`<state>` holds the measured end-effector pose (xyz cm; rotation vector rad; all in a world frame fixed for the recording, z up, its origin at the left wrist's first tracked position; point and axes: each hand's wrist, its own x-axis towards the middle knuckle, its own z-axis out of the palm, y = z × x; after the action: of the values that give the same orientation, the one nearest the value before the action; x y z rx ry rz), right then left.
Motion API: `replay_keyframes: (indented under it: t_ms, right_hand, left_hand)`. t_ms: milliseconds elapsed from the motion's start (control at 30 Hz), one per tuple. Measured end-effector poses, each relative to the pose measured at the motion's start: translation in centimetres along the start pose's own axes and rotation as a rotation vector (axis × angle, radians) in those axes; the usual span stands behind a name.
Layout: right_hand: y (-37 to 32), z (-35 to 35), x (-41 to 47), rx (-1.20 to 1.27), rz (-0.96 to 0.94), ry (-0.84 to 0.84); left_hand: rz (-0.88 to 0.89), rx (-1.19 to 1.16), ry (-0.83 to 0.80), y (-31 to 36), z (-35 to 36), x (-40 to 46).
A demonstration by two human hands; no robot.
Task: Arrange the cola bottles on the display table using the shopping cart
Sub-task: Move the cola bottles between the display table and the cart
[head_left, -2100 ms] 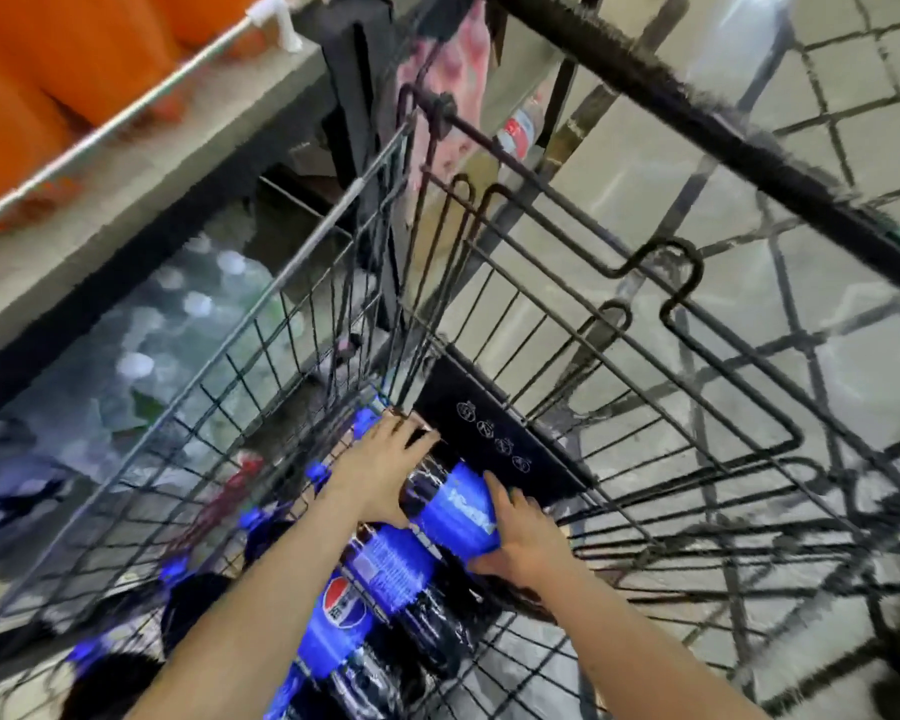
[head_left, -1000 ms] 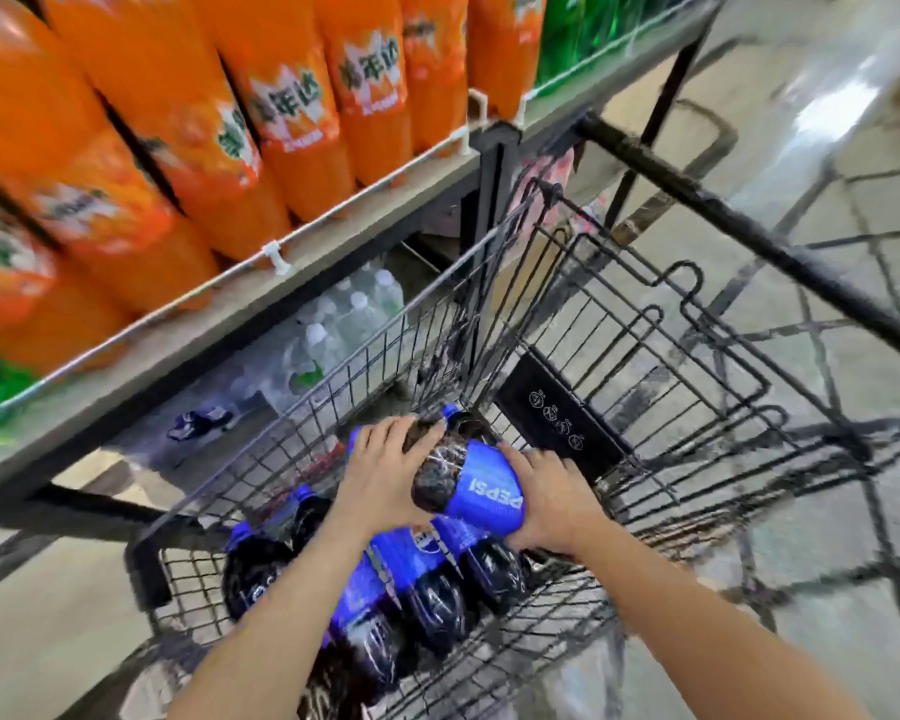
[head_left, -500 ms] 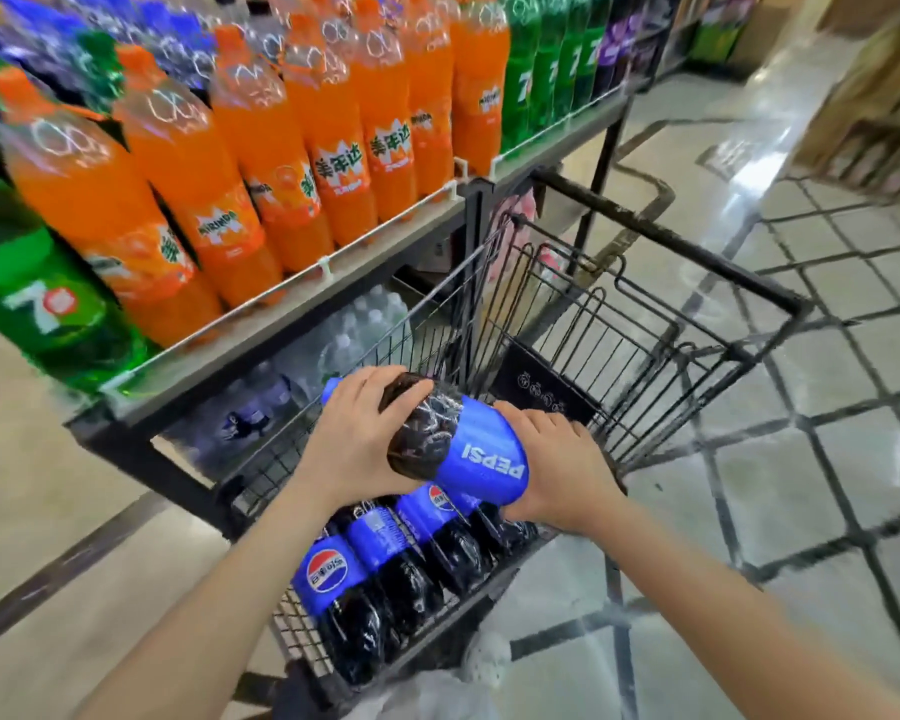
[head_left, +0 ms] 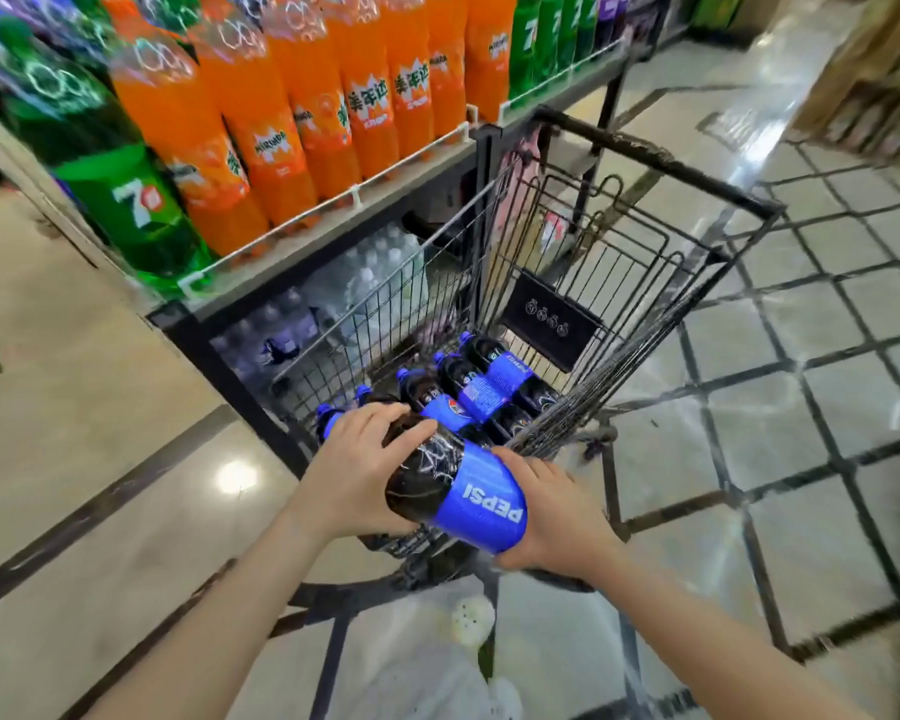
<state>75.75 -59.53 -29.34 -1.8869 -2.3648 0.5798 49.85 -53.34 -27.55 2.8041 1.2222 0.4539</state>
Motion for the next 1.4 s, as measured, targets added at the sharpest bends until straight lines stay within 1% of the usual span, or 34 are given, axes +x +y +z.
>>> replay_keyframes:
  t_ms: [233, 333, 433, 600, 700, 867, 1067, 1200, 1400]
  right_hand:
    - [-5.3, 2.9, -1.3, 0.024, 0.015, -0.066]
    - [-8.0, 4.0, -0.3, 0.038, 0.017, -0.103]
    - [-11.7, 5.4, 1.0, 0.031, 0.008, -0.131]
    - [-19.5, 8.7, 3.5, 0.085, 0.047, -0.129]
    - [-23.9, 10.7, 5.7, 0.082, 0.061, -0.123]
    - [-30.5, 12.3, 9.9, 0.055, 0.033, -0.129]
    - [-35.9, 13.0, 16.4, 0.047, -0.033, -0.174]
    - [-38.9, 13.6, 21.1, 0.054, -0.081, -0.197]
    - [-43.8, 14.4, 30.1, 0.072, -0.120, -0.214]
  left_hand:
    - [-0.067, -0.041, -0.051, -1.6, -0.5, -6.4]
    - [-0.083, -0.057, -0.069, -3.7, -1.0, -8.7]
    - [-0.093, -0.090, -0.039, -6.7, -1.6, -11.7]
    - [-0.052, -0.079, 0.006, -13.3, -3.2, -16.6]
    - [-0.051, -0.094, -0.036, -18.0, -4.2, -19.2]
    - [-0.113, -0.114, -0.097, -24.6, -5.8, -23.2]
    - [-0.206, -0.096, -0.076, -31.6, -7.4, -25.8]
    - [-0.229, -0.089, -0.057, -36.4, -7.6, -26.9]
    - [-0.290, -0.066, -0.048, -45.9, -8.1, -26.8]
